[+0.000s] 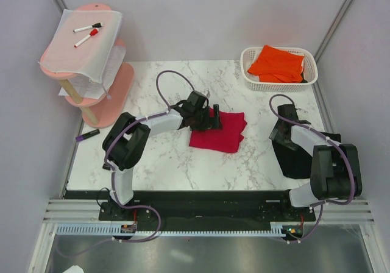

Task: Fold and stack the t-shirts
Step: Put the neatly folded tshirt into the corner of the board with the right arm

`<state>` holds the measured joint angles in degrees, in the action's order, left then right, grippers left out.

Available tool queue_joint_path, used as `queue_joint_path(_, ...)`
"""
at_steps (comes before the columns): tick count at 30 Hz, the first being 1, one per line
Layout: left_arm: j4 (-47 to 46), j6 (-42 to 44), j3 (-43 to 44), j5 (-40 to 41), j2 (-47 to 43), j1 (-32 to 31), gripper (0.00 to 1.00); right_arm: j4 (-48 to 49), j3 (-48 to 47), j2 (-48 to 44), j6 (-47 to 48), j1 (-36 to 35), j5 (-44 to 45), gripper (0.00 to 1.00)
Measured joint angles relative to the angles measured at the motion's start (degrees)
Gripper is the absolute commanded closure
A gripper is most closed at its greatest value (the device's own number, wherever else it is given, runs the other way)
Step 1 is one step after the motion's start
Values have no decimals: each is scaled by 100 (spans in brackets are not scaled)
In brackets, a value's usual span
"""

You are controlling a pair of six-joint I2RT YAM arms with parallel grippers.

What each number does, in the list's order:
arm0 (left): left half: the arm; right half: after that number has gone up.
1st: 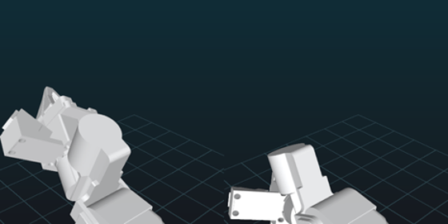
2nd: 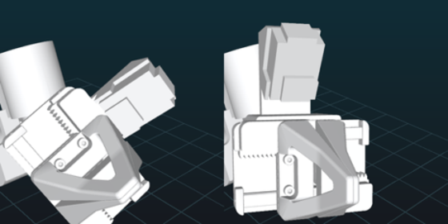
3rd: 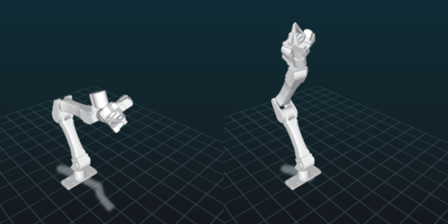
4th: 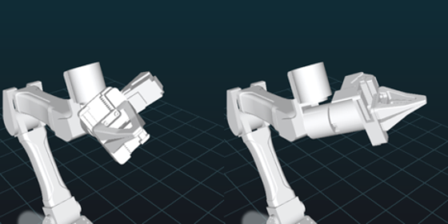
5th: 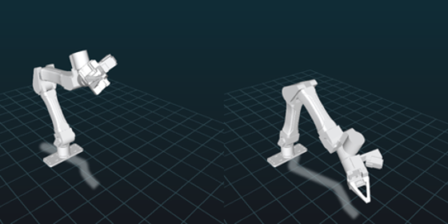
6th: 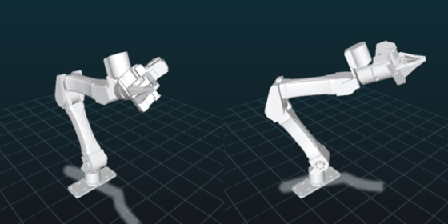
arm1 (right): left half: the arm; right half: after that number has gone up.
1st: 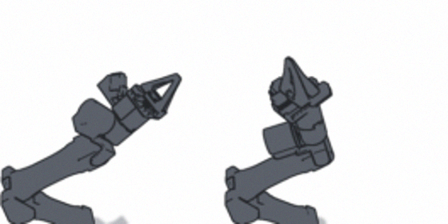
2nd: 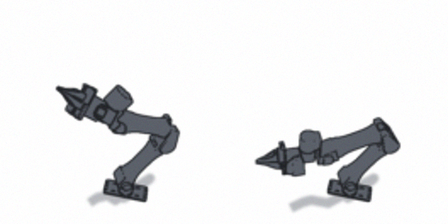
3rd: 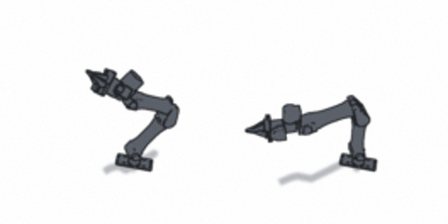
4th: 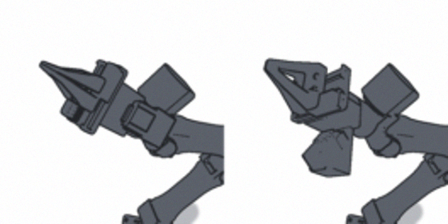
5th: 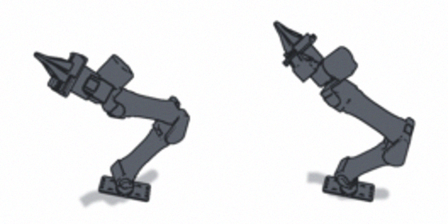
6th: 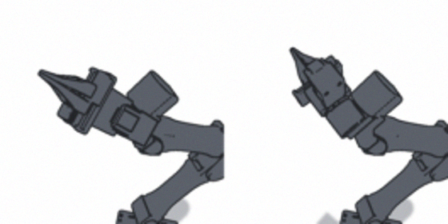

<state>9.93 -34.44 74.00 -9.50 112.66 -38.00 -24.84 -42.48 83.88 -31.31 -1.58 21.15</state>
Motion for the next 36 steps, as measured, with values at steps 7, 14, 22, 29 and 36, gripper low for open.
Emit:
queue_joint_path(7,160,0,-35,52,-76,42,0,258,-389,498,149,4,-321,78)
queue_joint_path(14,546,2,-168,181,-278,326,0,535,-1145,1255,332,-111,-481,86)
queue_joint_path(22,822,2,-317,334,-461,671,0,603,-1978,1958,361,-800,-627,86)
queue_joint_path(29,883,63,-348,358,-507,691,0,686,-2625,2448,275,-1602,-1051,76)
queue_joint_path(36,1134,247,-557,396,-903,691,0,505,-2723,2251,162,-1967,-1532,27)
